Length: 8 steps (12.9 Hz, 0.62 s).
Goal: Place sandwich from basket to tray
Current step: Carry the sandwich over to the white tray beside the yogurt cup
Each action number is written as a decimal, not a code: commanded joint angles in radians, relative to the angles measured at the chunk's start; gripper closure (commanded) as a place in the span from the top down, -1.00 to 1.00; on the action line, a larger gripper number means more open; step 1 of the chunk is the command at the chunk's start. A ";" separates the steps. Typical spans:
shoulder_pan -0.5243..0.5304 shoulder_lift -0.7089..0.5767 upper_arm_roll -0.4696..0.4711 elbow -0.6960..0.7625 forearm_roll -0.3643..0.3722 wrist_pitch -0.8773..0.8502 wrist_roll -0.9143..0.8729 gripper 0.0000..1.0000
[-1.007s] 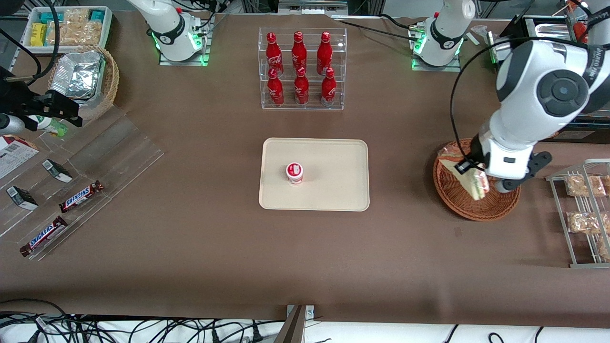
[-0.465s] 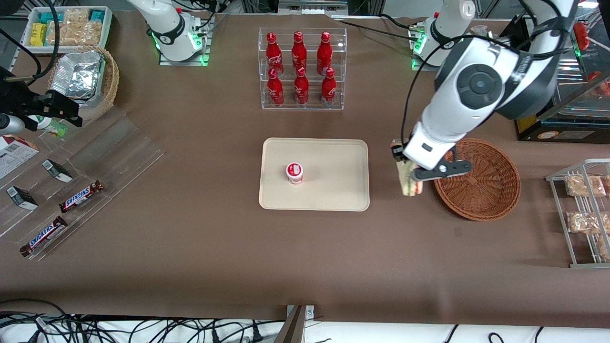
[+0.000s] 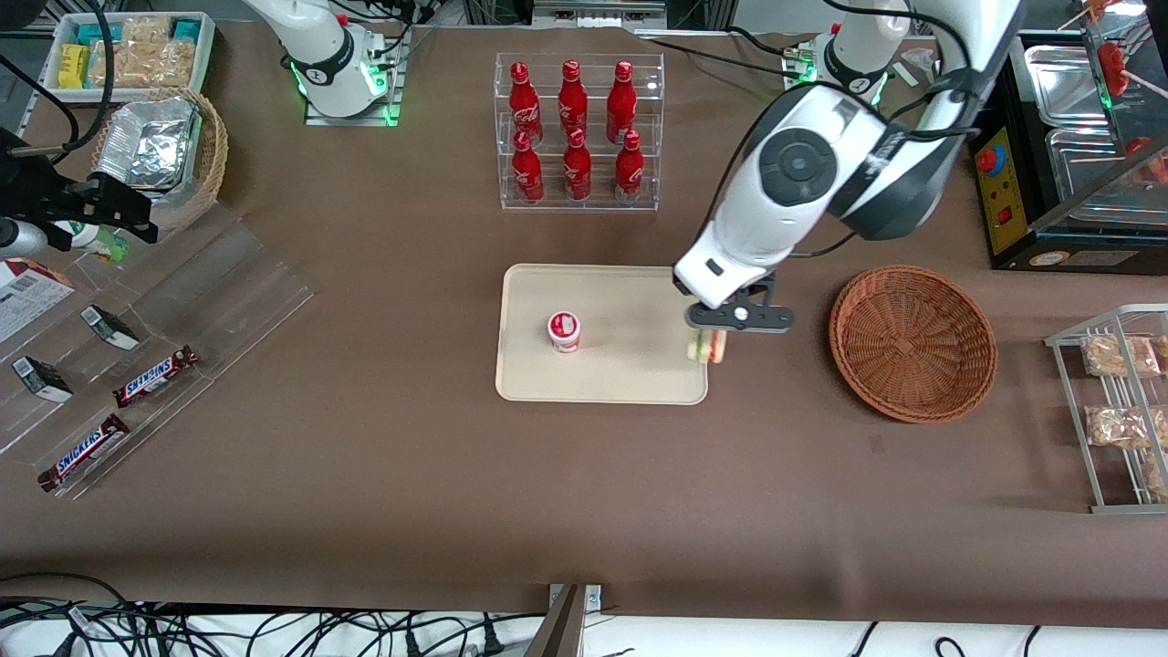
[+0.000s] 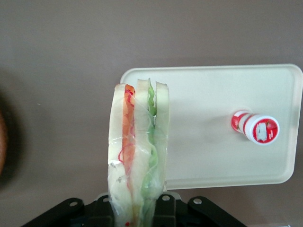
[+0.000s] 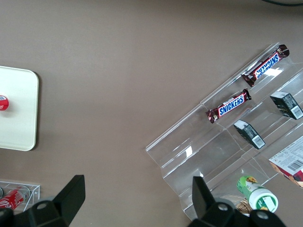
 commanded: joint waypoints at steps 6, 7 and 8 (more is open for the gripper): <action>-0.083 0.190 0.009 0.024 0.140 0.123 -0.107 -1.00; -0.100 0.214 0.012 0.024 0.178 0.142 -0.156 -1.00; -0.108 0.236 0.012 0.022 0.222 0.151 -0.205 -1.00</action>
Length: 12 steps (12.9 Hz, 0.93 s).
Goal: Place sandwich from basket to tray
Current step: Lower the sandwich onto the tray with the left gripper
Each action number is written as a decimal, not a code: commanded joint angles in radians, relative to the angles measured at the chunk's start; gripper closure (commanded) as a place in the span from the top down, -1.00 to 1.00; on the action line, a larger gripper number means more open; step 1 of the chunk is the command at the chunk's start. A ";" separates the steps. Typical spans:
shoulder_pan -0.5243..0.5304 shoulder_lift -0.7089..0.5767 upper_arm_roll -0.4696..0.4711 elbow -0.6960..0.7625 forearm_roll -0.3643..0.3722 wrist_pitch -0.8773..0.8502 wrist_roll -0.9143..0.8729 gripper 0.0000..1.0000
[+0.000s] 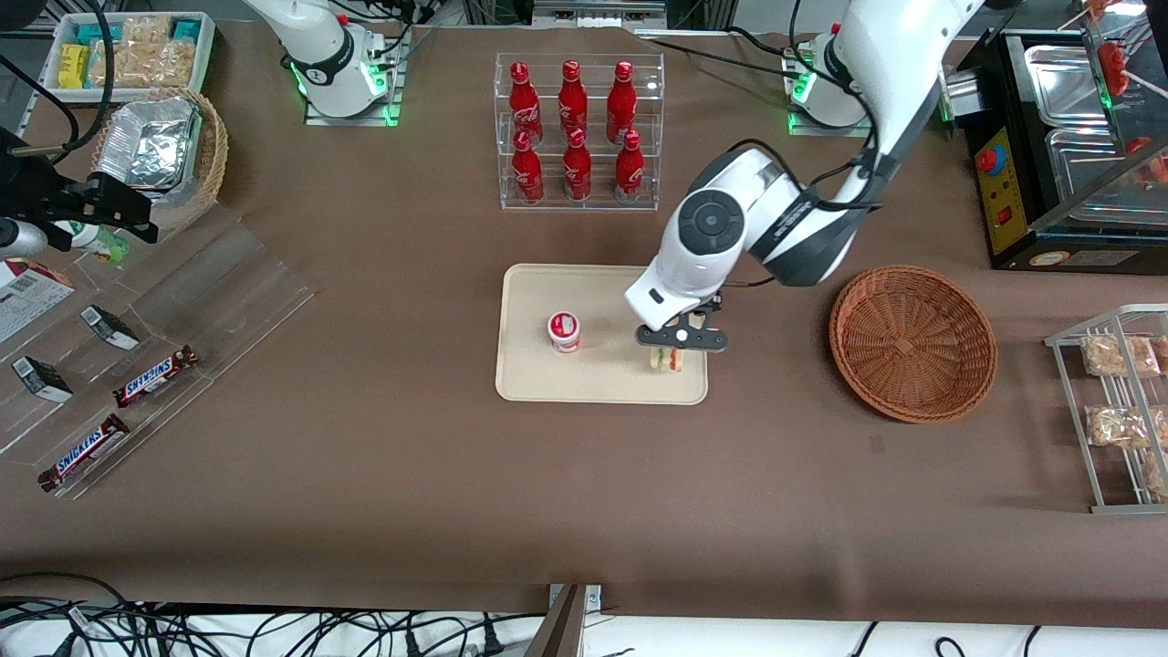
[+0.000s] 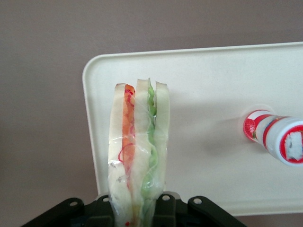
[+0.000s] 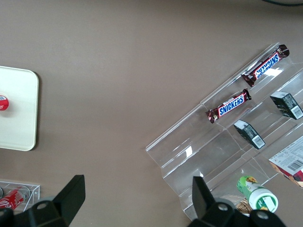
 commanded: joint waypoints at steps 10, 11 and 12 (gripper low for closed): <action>-0.061 0.127 0.012 0.011 0.154 0.047 -0.133 -0.83; -0.061 0.127 0.012 0.011 0.154 0.047 -0.133 -0.72; -0.061 0.127 0.012 0.011 0.154 0.047 -0.135 -0.39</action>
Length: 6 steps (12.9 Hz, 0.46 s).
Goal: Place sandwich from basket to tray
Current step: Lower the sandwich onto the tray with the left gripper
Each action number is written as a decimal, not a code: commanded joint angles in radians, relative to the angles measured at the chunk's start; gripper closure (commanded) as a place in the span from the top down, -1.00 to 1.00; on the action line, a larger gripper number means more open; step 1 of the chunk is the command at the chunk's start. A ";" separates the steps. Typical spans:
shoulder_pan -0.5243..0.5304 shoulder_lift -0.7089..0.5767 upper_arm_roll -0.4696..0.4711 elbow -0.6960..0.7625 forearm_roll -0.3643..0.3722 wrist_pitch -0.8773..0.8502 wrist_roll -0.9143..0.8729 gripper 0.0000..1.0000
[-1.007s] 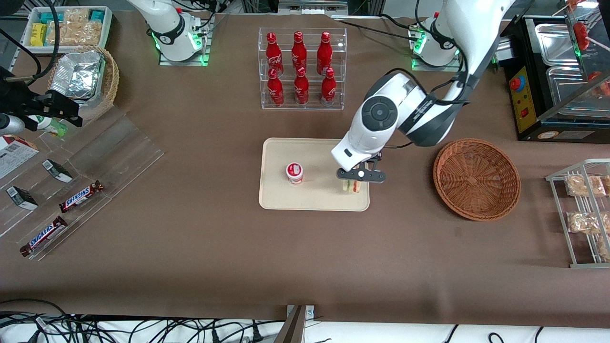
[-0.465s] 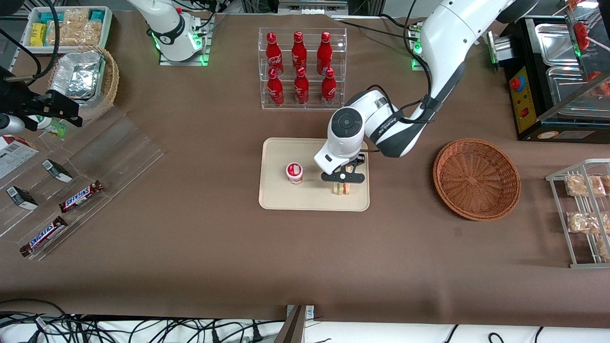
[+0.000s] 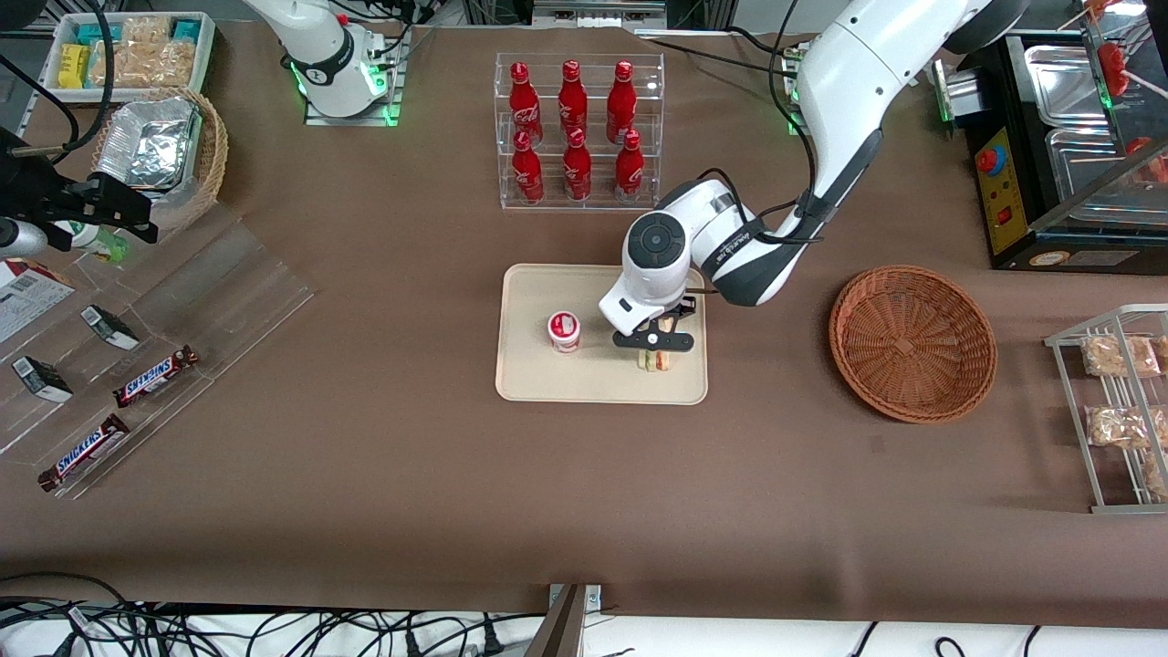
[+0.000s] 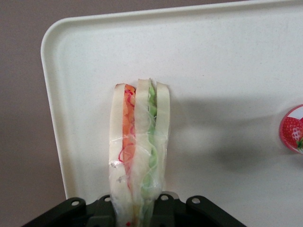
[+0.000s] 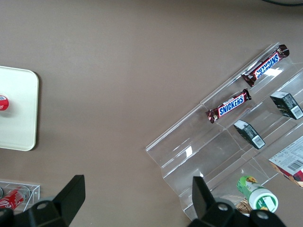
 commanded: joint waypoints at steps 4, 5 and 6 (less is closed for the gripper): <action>-0.011 0.010 0.010 0.011 0.033 -0.001 -0.038 1.00; -0.008 0.005 0.008 0.014 0.033 -0.005 -0.038 1.00; -0.002 0.001 0.007 0.020 0.033 -0.007 -0.038 1.00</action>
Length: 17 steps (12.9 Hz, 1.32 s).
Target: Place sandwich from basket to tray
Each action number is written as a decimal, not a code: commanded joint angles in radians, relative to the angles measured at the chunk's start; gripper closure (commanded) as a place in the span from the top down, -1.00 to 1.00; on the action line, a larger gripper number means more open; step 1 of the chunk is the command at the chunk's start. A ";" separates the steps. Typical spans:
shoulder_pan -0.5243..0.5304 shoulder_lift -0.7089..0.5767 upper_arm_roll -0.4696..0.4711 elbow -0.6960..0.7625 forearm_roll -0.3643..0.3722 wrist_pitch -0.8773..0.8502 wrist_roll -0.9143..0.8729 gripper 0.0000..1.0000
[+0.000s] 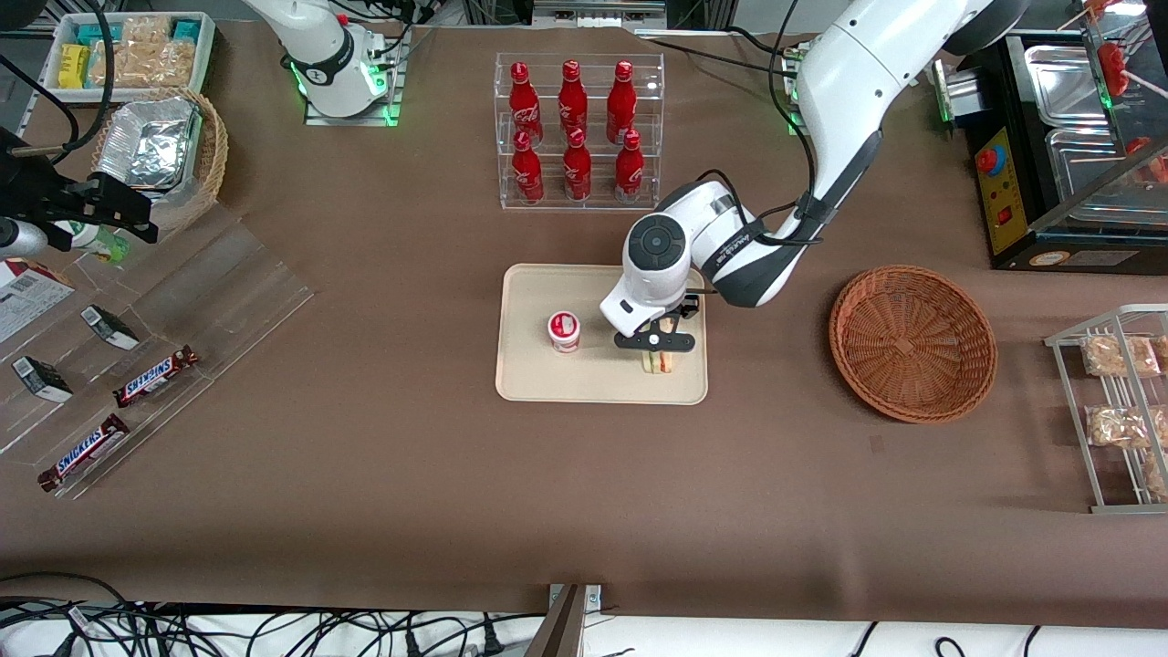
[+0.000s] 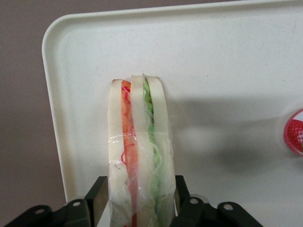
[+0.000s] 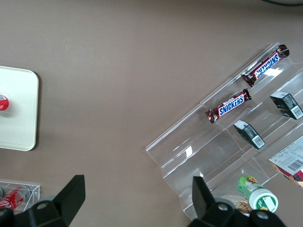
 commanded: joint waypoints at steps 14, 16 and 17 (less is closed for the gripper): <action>0.243 -0.205 -0.007 0.293 -0.126 -0.380 -0.025 1.00; 0.271 -0.216 -0.010 0.295 -0.134 -0.413 -0.011 1.00; 0.278 -0.223 -0.010 0.295 -0.134 -0.429 0.007 1.00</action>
